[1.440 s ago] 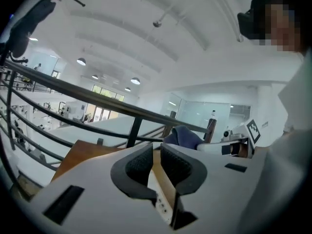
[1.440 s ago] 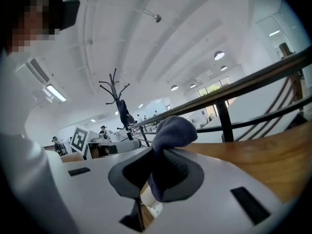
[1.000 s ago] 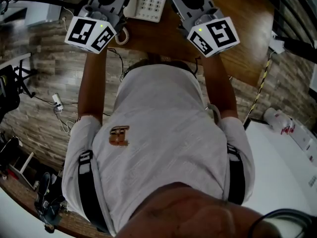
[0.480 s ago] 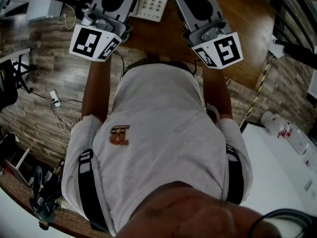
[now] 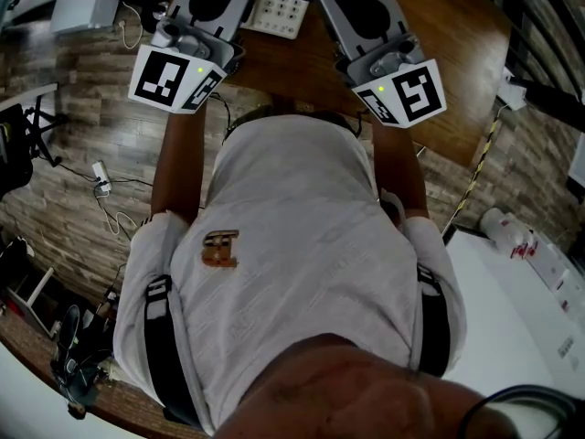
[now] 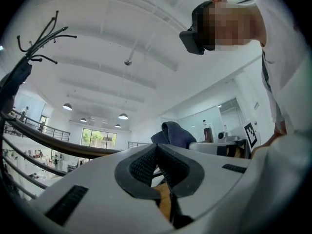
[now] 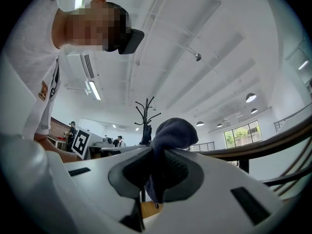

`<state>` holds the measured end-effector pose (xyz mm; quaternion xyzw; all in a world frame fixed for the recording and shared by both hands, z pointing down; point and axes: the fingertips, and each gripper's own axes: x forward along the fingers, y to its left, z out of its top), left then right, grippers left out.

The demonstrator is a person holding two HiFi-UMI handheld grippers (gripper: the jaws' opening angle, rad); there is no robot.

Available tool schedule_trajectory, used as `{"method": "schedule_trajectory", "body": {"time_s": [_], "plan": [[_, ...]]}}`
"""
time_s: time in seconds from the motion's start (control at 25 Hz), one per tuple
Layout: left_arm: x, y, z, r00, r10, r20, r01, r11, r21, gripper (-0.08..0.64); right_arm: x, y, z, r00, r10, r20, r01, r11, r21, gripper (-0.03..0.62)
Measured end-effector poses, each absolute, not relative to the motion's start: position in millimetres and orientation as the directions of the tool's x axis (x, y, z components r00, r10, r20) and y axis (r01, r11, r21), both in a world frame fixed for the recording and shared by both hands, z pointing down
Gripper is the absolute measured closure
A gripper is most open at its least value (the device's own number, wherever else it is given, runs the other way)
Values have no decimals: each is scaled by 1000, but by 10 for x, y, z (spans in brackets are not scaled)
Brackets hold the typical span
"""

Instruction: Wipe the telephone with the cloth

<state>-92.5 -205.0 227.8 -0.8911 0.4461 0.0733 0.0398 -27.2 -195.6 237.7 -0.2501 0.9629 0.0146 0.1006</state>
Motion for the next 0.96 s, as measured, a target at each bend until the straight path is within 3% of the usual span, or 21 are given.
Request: {"method": "schedule_trajectory", "body": {"time_s": [0.96], "plan": [[-994,-1984,2300,571,-804,-163,-816,-578,-10,541,-335,-1932,2416,-868,-460,-189,-465,885,-18,532]]}}
